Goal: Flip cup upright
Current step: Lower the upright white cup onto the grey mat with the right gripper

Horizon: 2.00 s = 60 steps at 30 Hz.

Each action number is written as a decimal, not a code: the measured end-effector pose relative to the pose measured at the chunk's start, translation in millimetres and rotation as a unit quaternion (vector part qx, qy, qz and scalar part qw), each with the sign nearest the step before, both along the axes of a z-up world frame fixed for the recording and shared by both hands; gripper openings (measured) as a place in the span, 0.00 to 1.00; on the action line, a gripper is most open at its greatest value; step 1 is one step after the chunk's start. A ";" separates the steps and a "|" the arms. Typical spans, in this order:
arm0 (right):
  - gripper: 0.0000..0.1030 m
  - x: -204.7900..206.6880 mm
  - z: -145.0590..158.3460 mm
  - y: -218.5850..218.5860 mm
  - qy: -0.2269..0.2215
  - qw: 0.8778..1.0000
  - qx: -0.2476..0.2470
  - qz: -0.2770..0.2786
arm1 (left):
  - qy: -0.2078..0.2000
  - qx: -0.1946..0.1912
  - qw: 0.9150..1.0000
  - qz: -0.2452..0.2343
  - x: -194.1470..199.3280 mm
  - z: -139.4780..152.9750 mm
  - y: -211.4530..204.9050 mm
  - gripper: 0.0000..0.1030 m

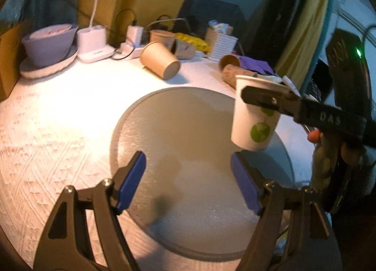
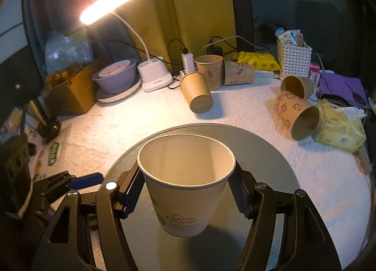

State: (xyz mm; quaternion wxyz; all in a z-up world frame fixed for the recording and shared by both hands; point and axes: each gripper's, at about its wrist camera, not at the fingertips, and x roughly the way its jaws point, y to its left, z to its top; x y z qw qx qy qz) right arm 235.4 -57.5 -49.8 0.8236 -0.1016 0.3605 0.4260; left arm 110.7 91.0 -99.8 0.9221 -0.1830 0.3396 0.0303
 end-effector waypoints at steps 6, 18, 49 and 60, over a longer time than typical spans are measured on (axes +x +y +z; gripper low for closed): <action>0.67 8.4 -7.5 8.7 -0.014 1.000 -0.003 -0.007 | 0.017 -0.016 1.000 0.012 9.1 -6.6 13.9 0.74; 0.67 8.4 -14.2 26.3 -0.065 0.998 -0.018 -0.001 | 0.043 -0.030 0.998 0.033 18.3 -19.8 27.1 0.74; 0.70 -23.4 -27.5 -5.3 -0.054 0.998 -0.032 -0.015 | 0.033 -0.003 0.999 0.027 0.1 -11.3 1.5 0.74; 0.73 -39.2 -27.6 -18.6 -0.052 0.998 -0.033 -0.021 | 0.026 0.013 0.999 0.026 -16.3 -5.9 -11.4 0.74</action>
